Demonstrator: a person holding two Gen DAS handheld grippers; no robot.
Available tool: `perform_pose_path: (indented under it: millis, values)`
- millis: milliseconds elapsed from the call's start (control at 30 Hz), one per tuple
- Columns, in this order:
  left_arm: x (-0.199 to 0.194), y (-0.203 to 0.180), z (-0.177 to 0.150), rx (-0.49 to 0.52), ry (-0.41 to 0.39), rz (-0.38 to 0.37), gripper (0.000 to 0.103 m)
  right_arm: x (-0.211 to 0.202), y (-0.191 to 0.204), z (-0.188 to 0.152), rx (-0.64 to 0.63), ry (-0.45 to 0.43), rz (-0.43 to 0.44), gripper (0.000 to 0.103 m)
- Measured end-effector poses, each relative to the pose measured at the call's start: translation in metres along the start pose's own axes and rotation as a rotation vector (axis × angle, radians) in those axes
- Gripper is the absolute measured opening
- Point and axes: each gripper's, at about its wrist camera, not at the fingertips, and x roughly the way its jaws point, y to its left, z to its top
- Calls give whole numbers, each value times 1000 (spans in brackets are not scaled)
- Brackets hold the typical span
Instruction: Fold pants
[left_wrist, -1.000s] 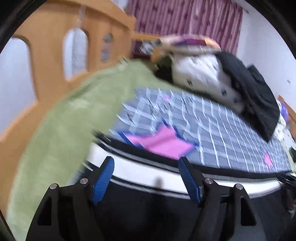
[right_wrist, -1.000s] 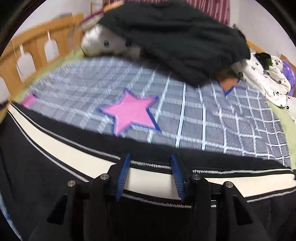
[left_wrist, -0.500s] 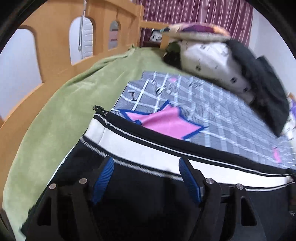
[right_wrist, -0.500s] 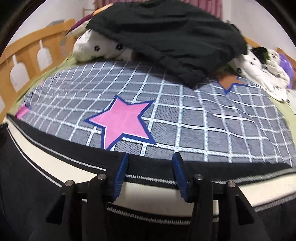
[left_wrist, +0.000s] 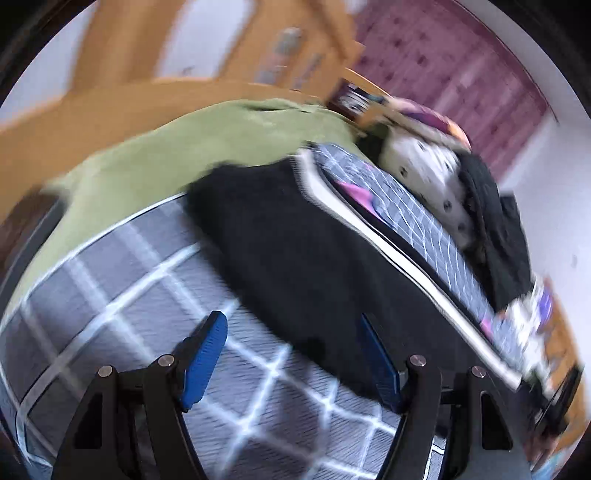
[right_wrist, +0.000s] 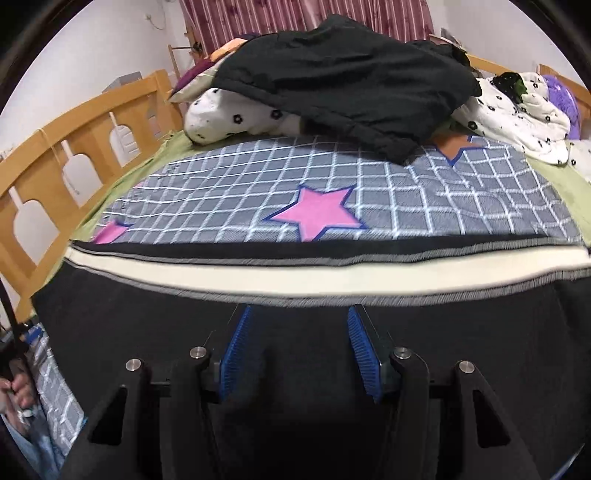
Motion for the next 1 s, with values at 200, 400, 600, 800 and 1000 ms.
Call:
perform_pose_path:
  millis: [200, 400, 600, 800, 1000]
  values:
    - [25, 17, 29, -58, -15, -25, 67, -6, 34, -28, 1, -3, 12, 53]
    - [56, 29, 67, -190, -6, 22, 42, -4, 46, -42, -5, 0, -29, 53]
    - [57, 27, 67, -169, -26, 93, 21, -9, 26, -41, 73, -27, -65, 53]
    - [28, -75, 70, 187, -178, 302, 13, -29, 0, -41, 134, -94, -82, 53]
    - [2, -235, 29, 611, -288, 295, 13, -48, -25, -46, 124, -136, -159, 53]
